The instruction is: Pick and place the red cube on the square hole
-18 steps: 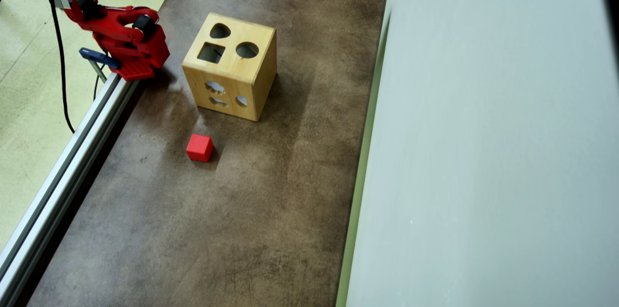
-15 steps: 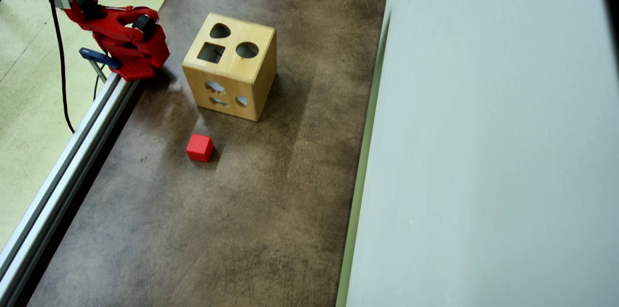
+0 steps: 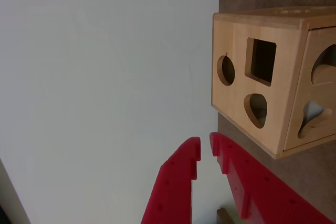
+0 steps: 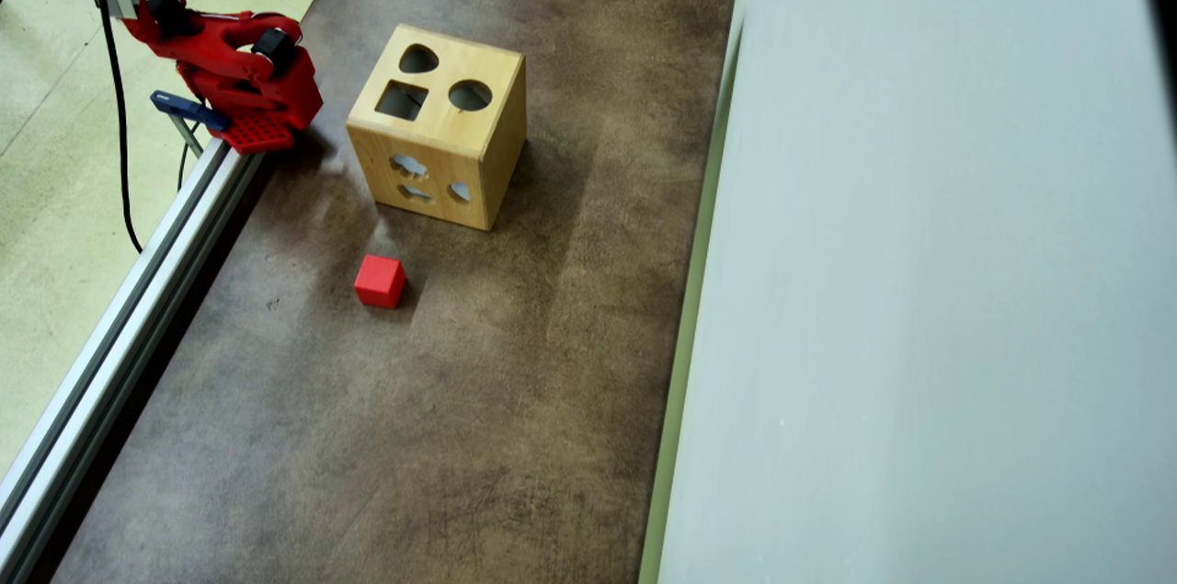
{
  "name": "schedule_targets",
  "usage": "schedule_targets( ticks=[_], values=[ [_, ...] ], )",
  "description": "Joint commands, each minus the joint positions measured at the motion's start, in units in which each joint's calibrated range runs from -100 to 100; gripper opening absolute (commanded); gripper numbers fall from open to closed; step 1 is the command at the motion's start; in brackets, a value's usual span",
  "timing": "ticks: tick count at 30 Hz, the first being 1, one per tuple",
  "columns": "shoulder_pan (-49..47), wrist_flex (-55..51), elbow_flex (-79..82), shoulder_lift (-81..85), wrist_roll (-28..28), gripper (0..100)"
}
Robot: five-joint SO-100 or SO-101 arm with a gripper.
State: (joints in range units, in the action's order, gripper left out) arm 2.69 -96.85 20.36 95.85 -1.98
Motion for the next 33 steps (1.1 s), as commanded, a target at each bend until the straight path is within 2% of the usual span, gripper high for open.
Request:
schedule_targets(
  ticks=[1,7,19,26,33],
  values=[
    [0.0,-0.4,-0.1,-0.3,0.0,1],
    [0.6,-0.4,-0.1,-1.1,-0.2,1],
    [0.6,-0.4,-1.5,-15.6,-0.3,1],
    [1.1,-0.4,-16.5,-31.9,-0.3,1],
    [9.6,-0.4,-30.0,-46.5,-0.3,1]
  ],
)
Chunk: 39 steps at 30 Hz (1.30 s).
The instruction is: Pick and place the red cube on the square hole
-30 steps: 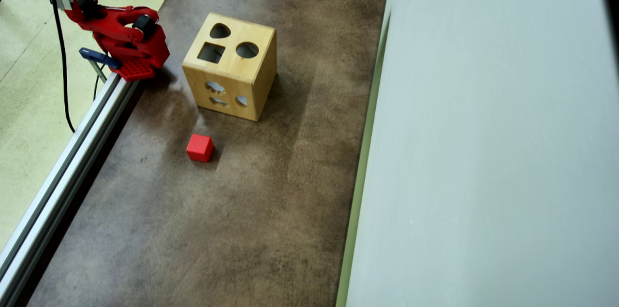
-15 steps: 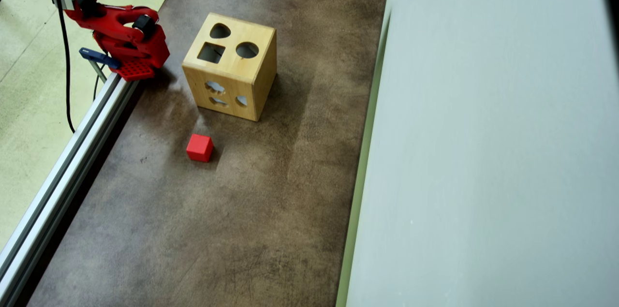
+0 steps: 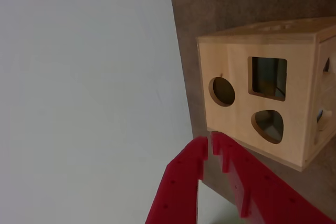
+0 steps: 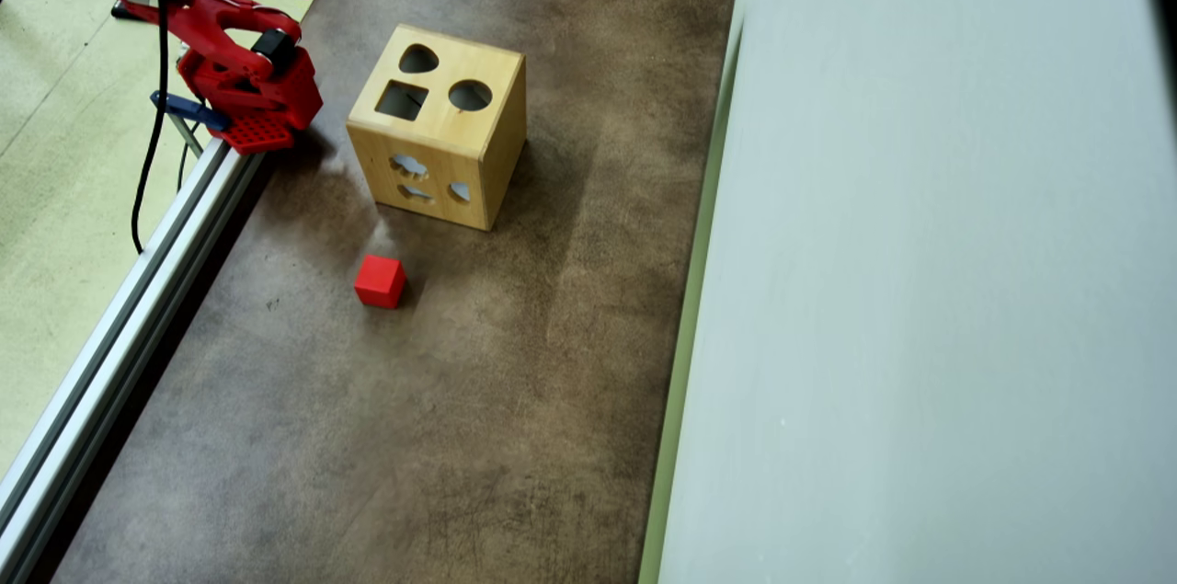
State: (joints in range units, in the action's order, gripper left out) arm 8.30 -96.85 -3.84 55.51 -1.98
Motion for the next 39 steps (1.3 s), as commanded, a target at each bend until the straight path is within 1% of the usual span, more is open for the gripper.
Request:
schedule_targets(
  ticks=[1,5,7,14,18,25,34,36,39],
  values=[
    [5.4,-0.4,-6.4,-7.7,-0.4,1],
    [11.6,-0.4,-6.8,-12.5,-0.9,1],
    [14.9,-0.4,-6.8,-15.0,-2.5,1],
    [23.0,-0.3,-6.7,-24.1,-12.6,1],
    [26.4,0.5,-6.1,-29.7,-17.2,1],
    [27.7,0.6,-6.8,-40.2,-23.5,1],
    [27.7,0.7,-6.9,-46.5,-30.5,1],
    [27.7,1.9,-6.5,-47.6,-31.7,1],
    [27.7,6.8,-6.0,-49.4,-32.1,1]
  ],
)
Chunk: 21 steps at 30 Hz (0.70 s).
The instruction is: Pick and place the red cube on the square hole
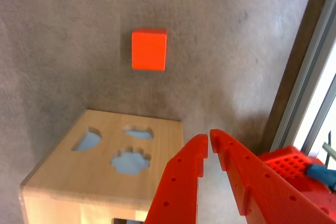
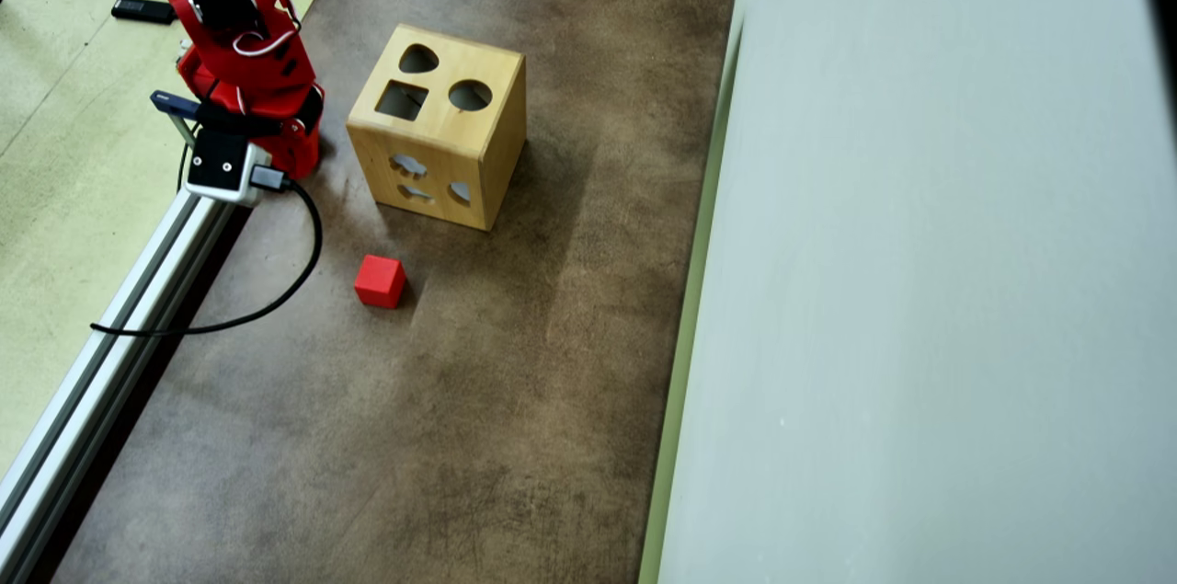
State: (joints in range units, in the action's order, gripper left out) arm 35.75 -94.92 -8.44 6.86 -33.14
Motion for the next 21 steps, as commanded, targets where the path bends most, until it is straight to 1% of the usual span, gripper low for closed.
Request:
schedule_targets(
  ticks=[1,4,7,21],
  values=[
    [0.2,6.7,-1.4,-1.9,-0.9,1],
    [0.2,10.7,-1.4,-5.4,-1.0,1],
    [0.0,12.3,-1.4,-8.7,-1.0,1],
    [-0.7,12.5,-1.4,-20.4,-1.0,1]
  ],
)
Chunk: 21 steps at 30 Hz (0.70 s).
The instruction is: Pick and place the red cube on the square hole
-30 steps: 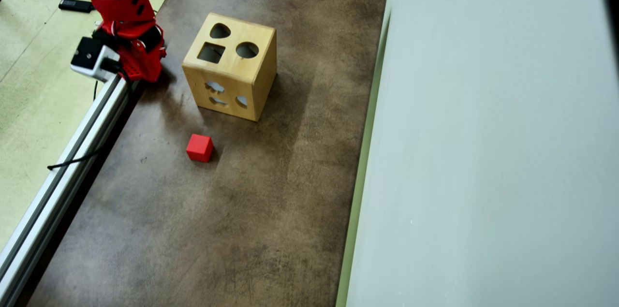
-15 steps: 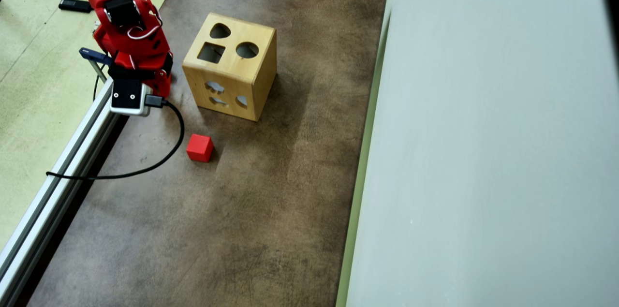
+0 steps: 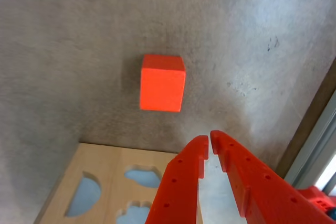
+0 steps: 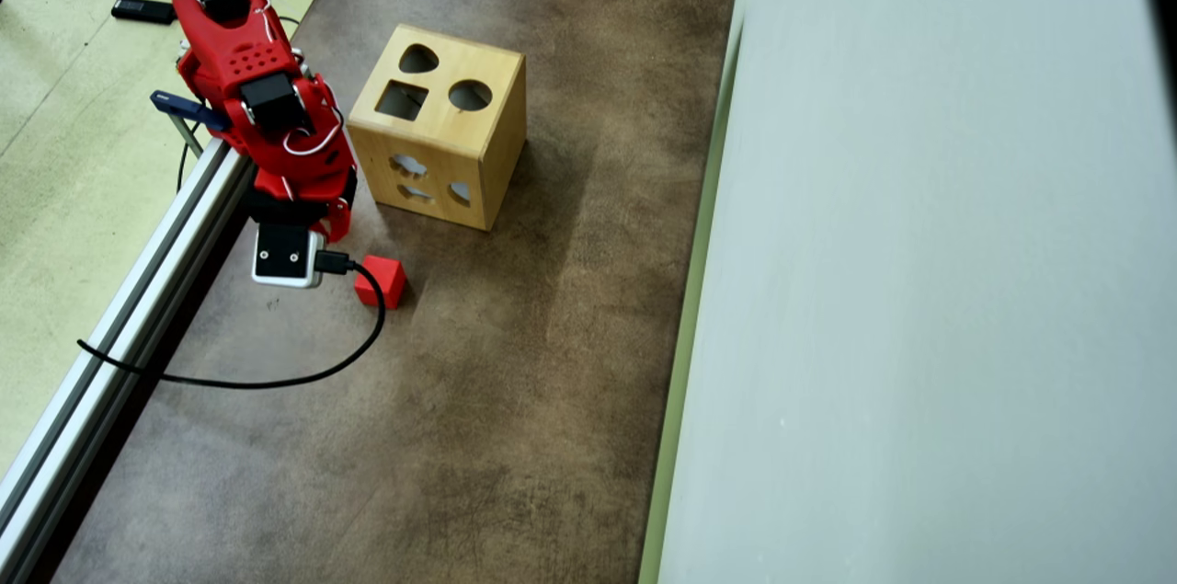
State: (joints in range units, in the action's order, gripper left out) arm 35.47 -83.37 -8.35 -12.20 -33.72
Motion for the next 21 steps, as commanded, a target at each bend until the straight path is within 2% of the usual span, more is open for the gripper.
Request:
schedule_targets(
  ticks=[1,17,21],
  values=[
    [-0.4,1.0,-1.8,-2.2,-0.4,1],
    [-0.4,1.1,-2.5,-5.0,0.1,2],
    [-0.5,1.1,-2.5,-5.2,0.1,10]
  ],
)
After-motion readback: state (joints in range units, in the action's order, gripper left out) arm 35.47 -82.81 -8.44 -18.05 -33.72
